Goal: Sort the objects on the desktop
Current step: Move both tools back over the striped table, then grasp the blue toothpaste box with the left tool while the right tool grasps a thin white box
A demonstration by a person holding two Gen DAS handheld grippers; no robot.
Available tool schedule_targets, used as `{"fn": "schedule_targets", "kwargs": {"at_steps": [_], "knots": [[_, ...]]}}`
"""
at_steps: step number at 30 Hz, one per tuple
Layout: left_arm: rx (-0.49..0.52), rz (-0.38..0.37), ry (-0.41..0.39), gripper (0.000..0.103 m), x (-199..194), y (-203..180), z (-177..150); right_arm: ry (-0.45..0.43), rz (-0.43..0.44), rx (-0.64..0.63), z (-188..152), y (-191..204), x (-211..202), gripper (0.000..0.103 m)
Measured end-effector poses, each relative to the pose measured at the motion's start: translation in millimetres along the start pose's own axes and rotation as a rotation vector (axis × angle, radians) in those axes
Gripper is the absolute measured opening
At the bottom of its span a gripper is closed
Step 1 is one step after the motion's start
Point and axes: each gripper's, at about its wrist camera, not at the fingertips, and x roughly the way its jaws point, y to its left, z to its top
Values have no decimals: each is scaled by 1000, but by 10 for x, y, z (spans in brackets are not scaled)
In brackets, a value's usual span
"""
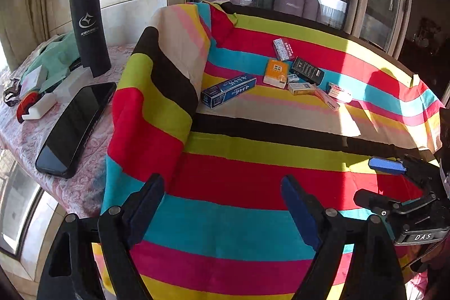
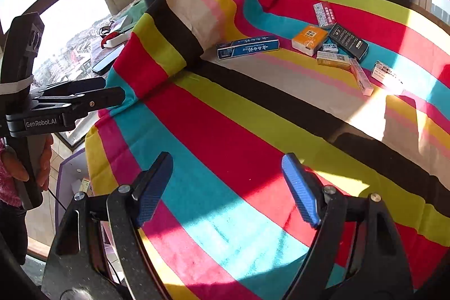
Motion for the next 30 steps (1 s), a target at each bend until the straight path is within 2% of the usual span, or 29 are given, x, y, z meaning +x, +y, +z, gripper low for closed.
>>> {"fn": "schedule_targets", "kwargs": {"at_steps": [2, 5, 8, 9, 15, 19, 20, 21, 22, 23, 24, 25, 27, 30], "knots": [[87, 9, 39, 86, 373, -189, 294, 23, -66, 48, 151, -386, 162, 82], [136, 2, 100, 86, 855, -376, 648, 75, -123, 121, 325, -940, 482, 82], [166, 53, 123, 86, 1249, -483, 885, 119, -166, 152, 421, -1309, 736, 82], [171, 67, 128, 86, 1367, -489, 948, 102, -177, 135, 471, -1357, 779, 81], [194, 191, 180, 86, 1992, -432, 1134, 139, -232, 39, 800, -1448, 1122, 81], [179, 197, 167, 93, 2161, -313, 1196, 127, -217, 15, 924, -1509, 1206, 76], [158, 187, 170, 93, 2181, -271, 1203, 117, -217, 17, 936, -1531, 1202, 71], [124, 168, 173, 94, 2184, -224, 1198, 107, -221, 22, 936, -1547, 1181, 57], [83, 138, 183, 85, 2178, -175, 1184, 97, -221, 27, 929, -1555, 1147, 25], [33, 65, 196, 74, 2151, -129, 1161, 101, -211, 35, 915, -1561, 1119, 19], [-2, 6, 198, 49, 2105, -110, 1135, 101, -202, 44, 885, -1559, 1079, 18], [12, 32, 198, 33, 2044, -142, 1095, 98, -201, 43, 846, -1543, 1041, 18], [45, 52, 192, 33, 1907, -237, 966, 92, -208, 30, 731, -1478, 935, 18], [43, 9, 182, 33, 1640, -338, 703, 89, -188, 39, 538, -1400, 741, 18]]}}
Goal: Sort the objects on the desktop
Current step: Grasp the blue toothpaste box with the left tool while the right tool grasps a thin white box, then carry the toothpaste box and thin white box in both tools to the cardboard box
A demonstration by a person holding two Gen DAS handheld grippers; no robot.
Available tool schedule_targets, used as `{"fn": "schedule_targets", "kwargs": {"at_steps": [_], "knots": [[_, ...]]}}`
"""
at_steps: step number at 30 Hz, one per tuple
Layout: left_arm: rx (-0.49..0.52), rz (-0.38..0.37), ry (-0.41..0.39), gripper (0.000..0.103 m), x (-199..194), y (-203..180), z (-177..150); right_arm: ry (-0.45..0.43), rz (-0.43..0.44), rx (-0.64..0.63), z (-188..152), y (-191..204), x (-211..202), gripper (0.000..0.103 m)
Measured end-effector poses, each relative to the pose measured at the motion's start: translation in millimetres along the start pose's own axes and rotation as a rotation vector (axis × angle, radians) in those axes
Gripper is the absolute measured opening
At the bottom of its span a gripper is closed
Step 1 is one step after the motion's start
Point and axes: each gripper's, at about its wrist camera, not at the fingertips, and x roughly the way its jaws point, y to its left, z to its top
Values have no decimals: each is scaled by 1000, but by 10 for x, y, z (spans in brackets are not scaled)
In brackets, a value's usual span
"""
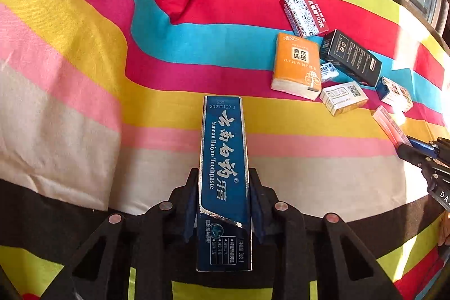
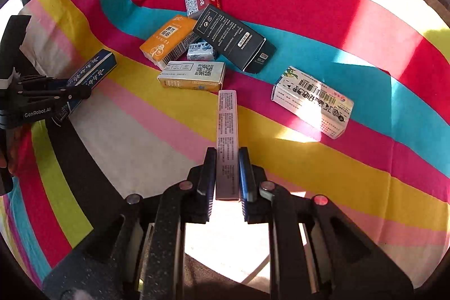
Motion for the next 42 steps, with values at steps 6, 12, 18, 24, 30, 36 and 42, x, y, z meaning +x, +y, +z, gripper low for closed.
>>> {"fn": "schedule_targets", "kwargs": {"at_steps": [6, 12, 18, 24, 30, 36, 42], "knots": [[-32, -37, -17, 33, -476, -178, -644, 3, 25, -2, -432, 139, -400, 18], [-64, -24, -22, 33, -847, -421, -1102, 1, 26, -26, -808, 464, -674, 18], [-120, -44, -28, 33, -1142, -575, -1438, 12, 56, -19, -1136, 632, -858, 18], [-100, -28, -16, 33, -1377, -681, -1752, 15, 73, -64, -1456, 843, -1121, 18], [-101, -10, -3, 33, -1455, -657, -1982, 10, 79, -147, -1696, 1141, -1315, 18], [-136, 14, -4, 33, -1553, -508, -2146, -6, 107, -184, -1781, 1349, -1414, 18], [-192, 59, -10, 33, -1709, -273, -2307, -3, 155, -250, -1827, 1649, -1438, 18]]}}
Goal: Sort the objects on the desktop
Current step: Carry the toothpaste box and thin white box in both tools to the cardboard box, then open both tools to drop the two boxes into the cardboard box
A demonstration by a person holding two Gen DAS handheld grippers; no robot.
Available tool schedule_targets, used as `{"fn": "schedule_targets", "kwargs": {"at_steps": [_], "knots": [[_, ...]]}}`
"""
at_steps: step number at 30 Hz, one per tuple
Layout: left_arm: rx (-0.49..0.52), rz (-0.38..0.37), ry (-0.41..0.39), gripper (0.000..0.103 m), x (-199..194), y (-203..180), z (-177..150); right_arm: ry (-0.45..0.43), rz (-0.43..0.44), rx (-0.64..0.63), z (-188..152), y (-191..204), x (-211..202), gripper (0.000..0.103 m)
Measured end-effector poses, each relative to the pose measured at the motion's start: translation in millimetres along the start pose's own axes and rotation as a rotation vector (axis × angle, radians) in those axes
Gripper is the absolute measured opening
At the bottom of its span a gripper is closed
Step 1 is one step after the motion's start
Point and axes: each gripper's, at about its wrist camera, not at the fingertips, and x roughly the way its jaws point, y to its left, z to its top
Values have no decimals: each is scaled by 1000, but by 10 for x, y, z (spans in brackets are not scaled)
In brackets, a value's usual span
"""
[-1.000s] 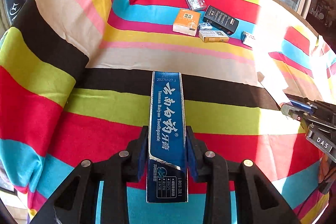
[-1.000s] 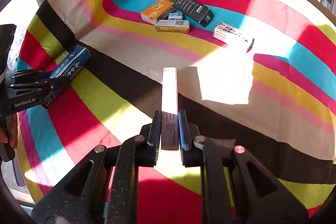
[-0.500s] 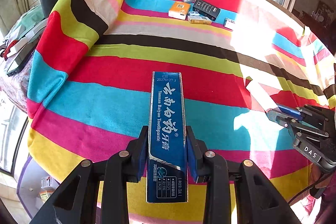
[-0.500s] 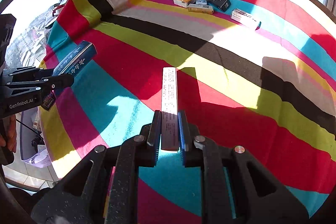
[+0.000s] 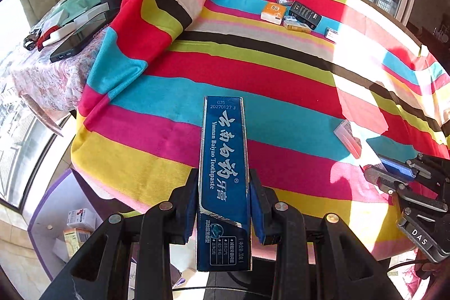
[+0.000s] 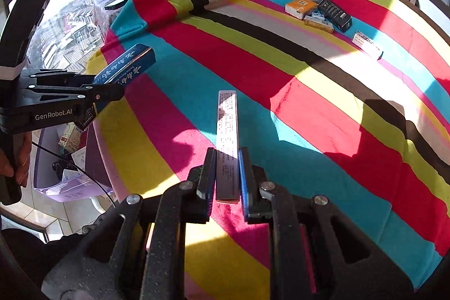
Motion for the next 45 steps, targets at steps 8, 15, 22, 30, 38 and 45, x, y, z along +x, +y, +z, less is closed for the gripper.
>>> {"fn": "schedule_targets", "kwargs": {"at_steps": [8, 15, 22, 30, 38, 45], "knots": [[-129, 92, -25, 33, -225, 636, -158, 0, 72, -118, 130, 517, 98, 18], [-240, 170, -59, 33, -449, 1173, -304, -2, 113, -235, 327, 1016, 195, 18], [-320, 225, -63, 33, -578, 1580, -510, 9, 149, -362, 483, 1509, 344, 18], [-418, 276, -44, 33, -604, 2017, -791, 34, 223, -495, 500, 2174, 513, 18], [-502, 329, -46, 33, -641, 2454, -956, 61, 278, -595, 453, 2678, 629, 18], [-556, 352, -10, 33, -502, 2717, -1116, 95, 305, -639, 448, 2975, 772, 18]]}}
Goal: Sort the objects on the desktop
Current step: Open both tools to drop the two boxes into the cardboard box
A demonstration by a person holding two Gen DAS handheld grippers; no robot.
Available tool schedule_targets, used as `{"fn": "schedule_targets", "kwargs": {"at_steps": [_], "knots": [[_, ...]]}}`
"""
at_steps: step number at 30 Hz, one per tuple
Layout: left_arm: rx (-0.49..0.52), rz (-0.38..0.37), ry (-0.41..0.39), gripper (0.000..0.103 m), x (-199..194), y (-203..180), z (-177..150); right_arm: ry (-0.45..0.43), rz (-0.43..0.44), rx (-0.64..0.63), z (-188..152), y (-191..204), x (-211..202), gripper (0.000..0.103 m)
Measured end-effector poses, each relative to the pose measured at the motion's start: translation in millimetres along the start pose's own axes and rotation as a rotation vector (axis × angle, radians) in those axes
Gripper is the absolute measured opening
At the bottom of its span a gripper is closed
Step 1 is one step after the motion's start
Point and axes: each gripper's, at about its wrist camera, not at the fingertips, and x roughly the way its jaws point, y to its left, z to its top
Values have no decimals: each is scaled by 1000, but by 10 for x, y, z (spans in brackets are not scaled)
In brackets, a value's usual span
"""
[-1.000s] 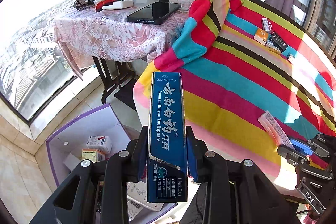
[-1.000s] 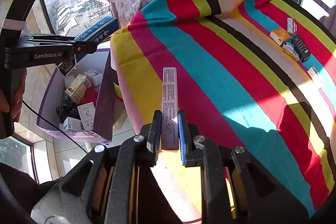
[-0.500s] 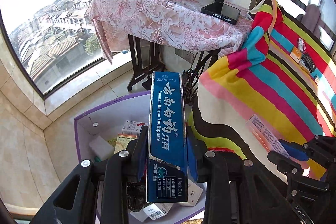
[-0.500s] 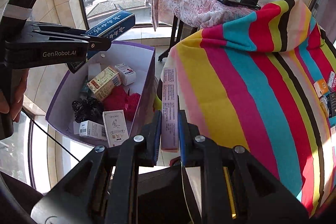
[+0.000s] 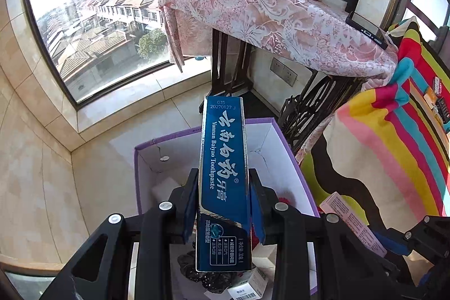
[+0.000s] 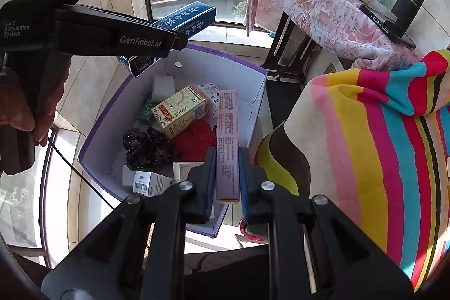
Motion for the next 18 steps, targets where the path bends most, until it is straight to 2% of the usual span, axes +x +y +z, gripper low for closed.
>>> {"fn": "schedule_targets", "kwargs": {"at_steps": [5, 6, 8, 9, 10, 14, 18], "knots": [[-38, 12, 23, 34, 144, 107, -24, 0, 49, 8, 83, 85, 145, 18], [-50, 22, 26, 37, 156, 131, -28, 0, 62, 23, 88, 71, 170, 21], [-78, 35, 36, 55, 179, 196, -27, 11, 84, 68, 85, 23, 225, 36], [-88, 37, 34, 69, 183, 227, -29, 14, 89, 87, 77, -1, 242, 48], [-92, 39, 29, 73, 179, 251, -29, 13, 91, 101, 63, -21, 250, 55], [-107, 50, 25, 75, 175, 295, -33, 7, 84, 138, 6, -104, 230, 56], [-107, 32, 24, 76, 173, 228, -18, -17, 76, 199, -39, -256, 132, 63]]}}
